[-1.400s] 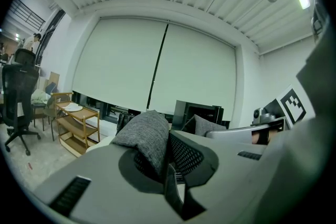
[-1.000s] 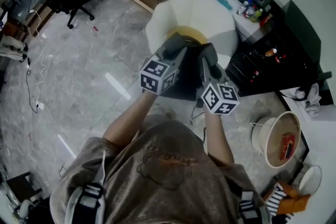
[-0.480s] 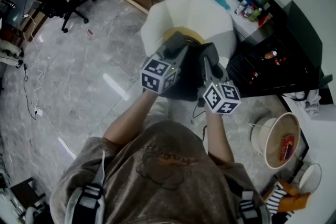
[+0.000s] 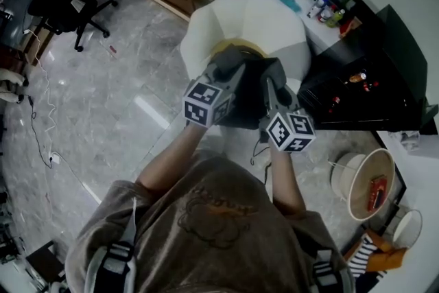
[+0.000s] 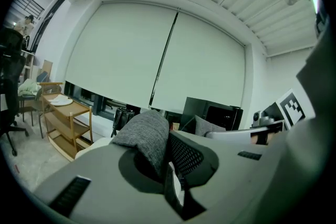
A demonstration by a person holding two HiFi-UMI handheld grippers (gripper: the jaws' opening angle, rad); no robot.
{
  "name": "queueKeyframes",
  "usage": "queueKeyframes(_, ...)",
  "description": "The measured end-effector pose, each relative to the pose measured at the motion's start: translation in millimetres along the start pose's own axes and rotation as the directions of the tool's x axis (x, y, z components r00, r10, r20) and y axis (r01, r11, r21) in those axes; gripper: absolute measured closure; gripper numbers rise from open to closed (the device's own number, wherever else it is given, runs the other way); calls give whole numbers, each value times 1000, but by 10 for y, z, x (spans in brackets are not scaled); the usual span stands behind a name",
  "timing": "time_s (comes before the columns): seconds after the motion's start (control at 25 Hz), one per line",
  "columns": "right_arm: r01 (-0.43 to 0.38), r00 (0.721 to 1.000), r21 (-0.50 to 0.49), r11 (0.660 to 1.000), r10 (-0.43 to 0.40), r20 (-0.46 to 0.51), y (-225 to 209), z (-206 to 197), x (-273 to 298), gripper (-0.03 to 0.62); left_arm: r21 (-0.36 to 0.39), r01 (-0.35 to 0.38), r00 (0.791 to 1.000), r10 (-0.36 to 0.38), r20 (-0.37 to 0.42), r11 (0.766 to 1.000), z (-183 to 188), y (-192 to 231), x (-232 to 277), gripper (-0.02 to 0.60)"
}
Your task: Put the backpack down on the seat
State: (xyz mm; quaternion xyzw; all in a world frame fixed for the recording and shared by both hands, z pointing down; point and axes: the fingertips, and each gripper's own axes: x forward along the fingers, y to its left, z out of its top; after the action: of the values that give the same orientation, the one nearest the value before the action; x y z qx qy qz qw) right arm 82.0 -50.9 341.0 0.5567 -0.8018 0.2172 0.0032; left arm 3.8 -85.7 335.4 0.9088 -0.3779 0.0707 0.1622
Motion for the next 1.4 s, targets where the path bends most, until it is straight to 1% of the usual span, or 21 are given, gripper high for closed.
queueKeyframes(0.2, 16, 1000, 16, 1000, -16, -2, -78, 86, 341, 565, -10, 25, 1000, -25, -18, 1000, 91, 290, 253, 549)
queueKeyframes(0.56, 51, 999, 13, 999, -52, 9, -346, 335, 922, 565, 14, 86, 996, -85, -27, 996, 333, 711, 811, 549)
queueKeyframes(0.68, 70, 997, 17, 997, -70, 10, -427, 367, 1082, 565, 22, 103, 994, -102, -37, 994, 361, 823, 960, 549)
queueKeyframes(1.16, 106, 994, 29, 994, -106, 2, -847, 391, 1695, 563, 28, 94, 994, -92, -60, 995, 345, 1247, 1655, 549)
queueKeyframes(1.4, 117, 993, 36, 993, -117, -12, -1092, 351, 1961, 565, 29, 110, 991, -108, -76, 993, 274, 1399, 1970, 549)
